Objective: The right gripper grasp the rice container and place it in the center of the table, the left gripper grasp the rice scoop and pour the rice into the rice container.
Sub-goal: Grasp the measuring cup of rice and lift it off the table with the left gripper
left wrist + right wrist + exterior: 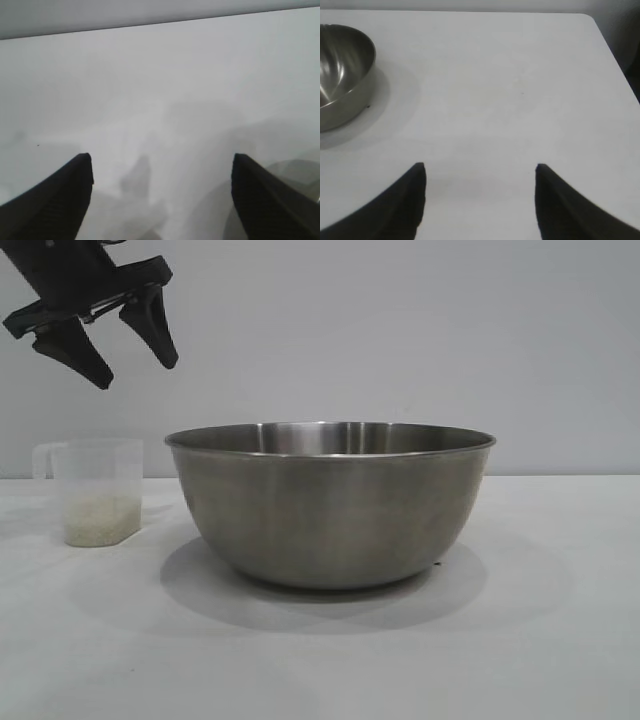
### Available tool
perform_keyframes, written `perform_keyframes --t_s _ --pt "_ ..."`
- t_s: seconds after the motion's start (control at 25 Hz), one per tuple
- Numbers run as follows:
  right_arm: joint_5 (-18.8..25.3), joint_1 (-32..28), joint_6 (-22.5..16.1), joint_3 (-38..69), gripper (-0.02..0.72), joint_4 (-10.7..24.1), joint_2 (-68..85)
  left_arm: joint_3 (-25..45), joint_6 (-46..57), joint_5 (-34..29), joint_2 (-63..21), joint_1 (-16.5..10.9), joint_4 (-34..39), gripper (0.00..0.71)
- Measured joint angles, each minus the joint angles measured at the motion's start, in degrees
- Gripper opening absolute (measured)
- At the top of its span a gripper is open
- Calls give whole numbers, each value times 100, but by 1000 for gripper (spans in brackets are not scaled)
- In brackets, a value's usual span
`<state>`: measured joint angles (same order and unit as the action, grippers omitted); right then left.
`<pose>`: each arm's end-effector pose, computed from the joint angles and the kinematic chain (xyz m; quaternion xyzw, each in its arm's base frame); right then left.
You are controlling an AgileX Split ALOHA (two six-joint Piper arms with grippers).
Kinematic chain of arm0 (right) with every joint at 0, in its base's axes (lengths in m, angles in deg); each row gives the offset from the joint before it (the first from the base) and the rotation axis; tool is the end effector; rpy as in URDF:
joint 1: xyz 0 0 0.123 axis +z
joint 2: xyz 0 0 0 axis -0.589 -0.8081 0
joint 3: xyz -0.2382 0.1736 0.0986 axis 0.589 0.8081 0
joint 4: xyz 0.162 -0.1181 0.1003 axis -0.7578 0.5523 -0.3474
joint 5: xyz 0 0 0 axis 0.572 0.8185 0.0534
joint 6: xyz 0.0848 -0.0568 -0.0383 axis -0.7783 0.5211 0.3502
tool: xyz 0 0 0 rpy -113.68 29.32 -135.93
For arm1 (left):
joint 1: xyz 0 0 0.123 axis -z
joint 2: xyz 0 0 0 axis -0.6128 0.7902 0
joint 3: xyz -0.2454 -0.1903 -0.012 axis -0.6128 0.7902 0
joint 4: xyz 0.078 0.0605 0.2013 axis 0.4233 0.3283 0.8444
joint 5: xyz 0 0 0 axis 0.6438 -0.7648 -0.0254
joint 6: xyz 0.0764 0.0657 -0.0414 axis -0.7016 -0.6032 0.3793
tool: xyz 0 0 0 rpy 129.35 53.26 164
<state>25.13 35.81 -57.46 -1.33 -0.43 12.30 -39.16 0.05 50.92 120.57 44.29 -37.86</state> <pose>-0.0456 0.0066 0.2435 -0.0334 0.8738 0.0128 0.4850 0.4248 -0.0790 0.2509 0.0765 0.9231 -0.1612 0.3407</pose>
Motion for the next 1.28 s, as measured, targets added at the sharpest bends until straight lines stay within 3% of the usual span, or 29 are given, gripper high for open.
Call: perform_keyframes --t_s 0.44,0.72,0.88,1.28 --pt "-25 0 -37 0 442 24 0 0 0 -104 0 0 25 507" --pt "-34 0 -37 0 442 24 0 0 130 -960 -261 0 202 507" --pt "-34 0 -37 0 442 24 0 0 740 -1582 -714 0 660 507" --pt "-34 0 -37 0 442 24 0 0 2146 -3023 -2013 0 2597 507"
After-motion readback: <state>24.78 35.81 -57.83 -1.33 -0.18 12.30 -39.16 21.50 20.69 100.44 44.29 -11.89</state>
